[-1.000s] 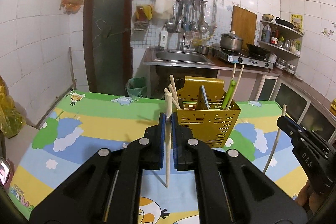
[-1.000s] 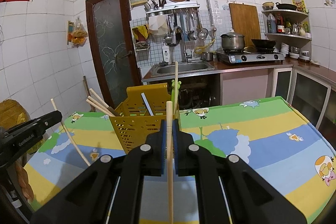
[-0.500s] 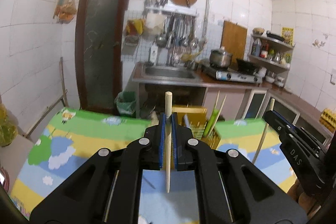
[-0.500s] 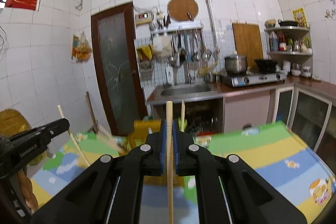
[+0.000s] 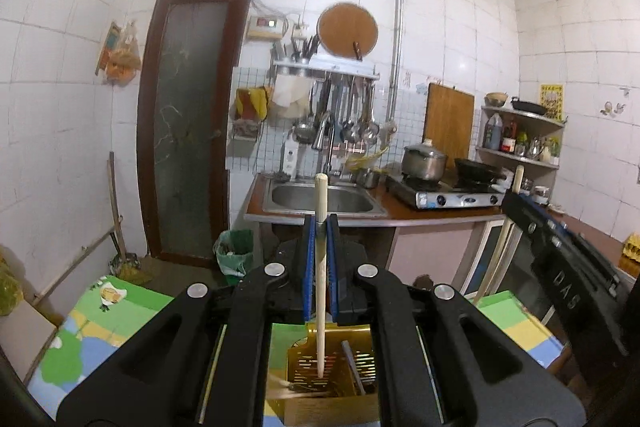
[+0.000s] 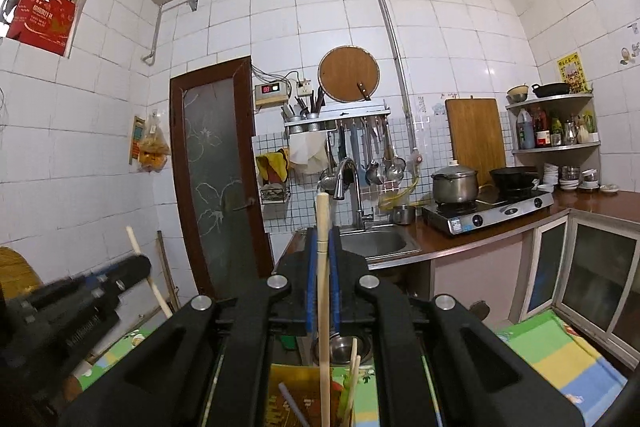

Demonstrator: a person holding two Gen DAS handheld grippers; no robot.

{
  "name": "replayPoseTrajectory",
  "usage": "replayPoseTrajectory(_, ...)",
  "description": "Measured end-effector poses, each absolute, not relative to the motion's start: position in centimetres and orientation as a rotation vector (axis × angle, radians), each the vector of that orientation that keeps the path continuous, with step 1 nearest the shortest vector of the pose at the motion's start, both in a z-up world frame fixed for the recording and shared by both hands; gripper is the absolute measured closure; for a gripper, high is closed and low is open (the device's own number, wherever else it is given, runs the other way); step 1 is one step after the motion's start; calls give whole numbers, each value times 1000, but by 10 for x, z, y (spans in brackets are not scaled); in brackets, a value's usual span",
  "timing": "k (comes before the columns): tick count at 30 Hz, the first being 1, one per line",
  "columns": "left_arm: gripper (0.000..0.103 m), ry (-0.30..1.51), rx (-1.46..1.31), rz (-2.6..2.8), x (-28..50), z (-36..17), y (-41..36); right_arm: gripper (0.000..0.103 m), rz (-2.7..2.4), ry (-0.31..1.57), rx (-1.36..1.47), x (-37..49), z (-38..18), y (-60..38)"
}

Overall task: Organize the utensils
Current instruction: 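Open both tools to drop the chopsticks into the yellow holder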

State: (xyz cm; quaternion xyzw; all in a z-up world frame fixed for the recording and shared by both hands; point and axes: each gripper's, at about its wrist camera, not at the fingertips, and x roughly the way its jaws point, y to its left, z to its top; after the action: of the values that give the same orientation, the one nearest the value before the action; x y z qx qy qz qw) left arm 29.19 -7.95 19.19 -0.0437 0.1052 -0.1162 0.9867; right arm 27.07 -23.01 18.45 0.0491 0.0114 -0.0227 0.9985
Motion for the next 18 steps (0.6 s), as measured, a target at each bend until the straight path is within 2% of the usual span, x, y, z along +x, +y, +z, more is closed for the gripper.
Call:
replayPoseTrajectory(5, 98, 282, -74, -217, 336, 137, -87, 97, -40, 80, 82, 308, 143, -233)
replayPoseTrajectory(10, 98, 331, -55, -204, 347, 111, -84, 96, -33, 135, 73, 319, 106, -236)
replayPoseTrajectory(12, 96, 330, -55, -205, 336, 116, -76, 78, -43, 157, 77, 312, 103, -240)
replayPoseTrajectory(13, 80, 330, -55, -203, 333, 119, -74, 43, -53, 156, 77, 302, 104, -241)
replayPoseTrajectory(14, 50, 329, -59, -200, 323, 125, -68, 31, -64, 146, 78, 295, 105, -243)
replayPoseTrajectory(16, 18, 277, -83, -173, 294, 136, -51, 31, -86, 131, 71, 274, 107, -246)
replayPoseTrajectory(17, 8, 256, -87, -162, 283, 140, -46, 31, -91, 142, 64, 261, 109, -247)
replayPoseTrajectory(18, 5, 247, -81, -151, 266, 143, -38, 29, -92, 149, 67, 251, 110, -249)
